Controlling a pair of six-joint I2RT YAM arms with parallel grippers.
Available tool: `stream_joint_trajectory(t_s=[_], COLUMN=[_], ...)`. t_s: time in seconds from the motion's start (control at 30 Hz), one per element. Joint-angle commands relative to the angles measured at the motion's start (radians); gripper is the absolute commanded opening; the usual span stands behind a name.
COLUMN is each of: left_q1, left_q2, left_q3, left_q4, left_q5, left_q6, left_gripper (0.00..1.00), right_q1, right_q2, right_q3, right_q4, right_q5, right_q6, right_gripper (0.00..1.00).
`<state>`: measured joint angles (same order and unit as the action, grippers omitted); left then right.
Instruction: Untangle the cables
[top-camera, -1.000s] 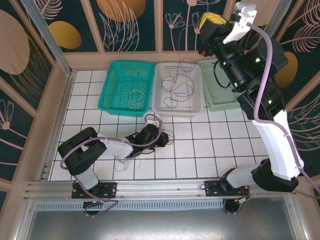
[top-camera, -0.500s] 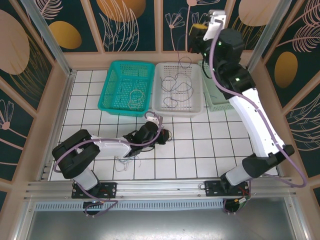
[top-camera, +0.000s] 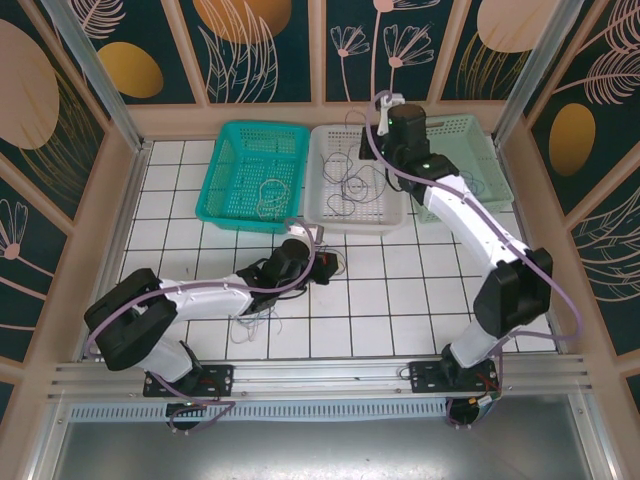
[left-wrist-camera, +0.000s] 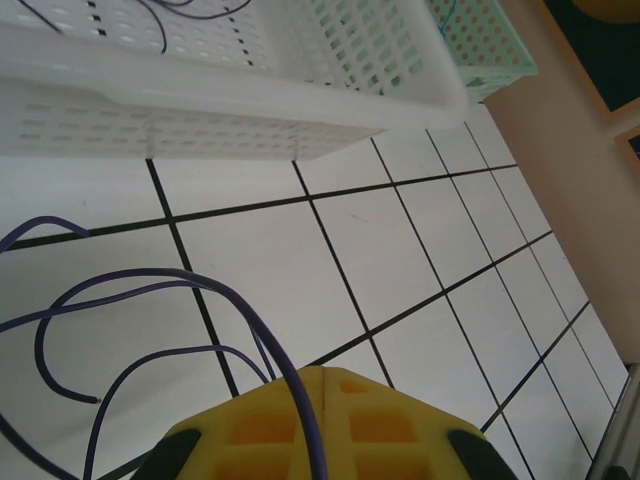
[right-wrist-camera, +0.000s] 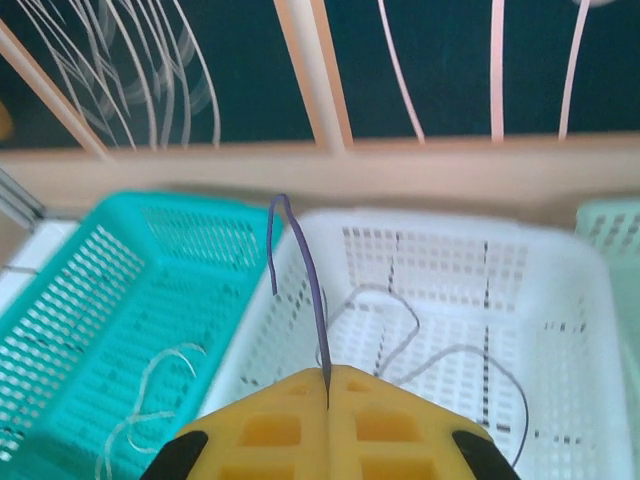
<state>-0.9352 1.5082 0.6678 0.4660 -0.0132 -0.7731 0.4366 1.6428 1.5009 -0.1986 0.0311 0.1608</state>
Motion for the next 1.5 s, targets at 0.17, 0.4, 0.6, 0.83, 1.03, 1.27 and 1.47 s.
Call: stream_joint_trajectory(t_s=[0.17,0.4,0.6,0.83,1.03,1.27,1.47], left_q1=[-0.004,-0.004,-0.004,-0.003,-0.002,-0.002,-0.001], left_q2=[-0.082,-0.133,-0.193,-0.272,-0.322,-0.276,-0.220], left_q3=[0.021,0.038,0.029,-0.017,-0.039,0.054,0.153], left_q4=[-0.011,-0.011,0.045,0.050,0.068,0.018,-0.103], left_q5=[-0.022,-0.029,0.015,0.087,-0.059,-0.092,-0.119], left_q6=[0.050,0.077,0.139,0.279,0.217,0.155,0.080], left_gripper=[0.04,0.05,0.07,0.10,0.10,0.10,0.09], right_q1=[-0.047,-0.058,-0.057,-0.056,-0.054,0.128,0.286], right_q2=[0.085,0.028,-0.151,-0.357,-0.524,-0.659,-0.742], right_q3=[-0.045,-0.077,-0.216,-0.477,-0.704,-0.778,-0.831], right_q4=[-0.032,-0.042,-0.046,0.000,0.107,0.124,0.192], right_q5=[-0.134,-0.179,-0.282,-0.627,-0.677,-0.476,-0.282], right_q6=[0.033,-0.048,-0.019,0.039,0.206,0.113,0.056], right_gripper=[0.44,0.90,0.90,0.82,0.78,0.77,0.79])
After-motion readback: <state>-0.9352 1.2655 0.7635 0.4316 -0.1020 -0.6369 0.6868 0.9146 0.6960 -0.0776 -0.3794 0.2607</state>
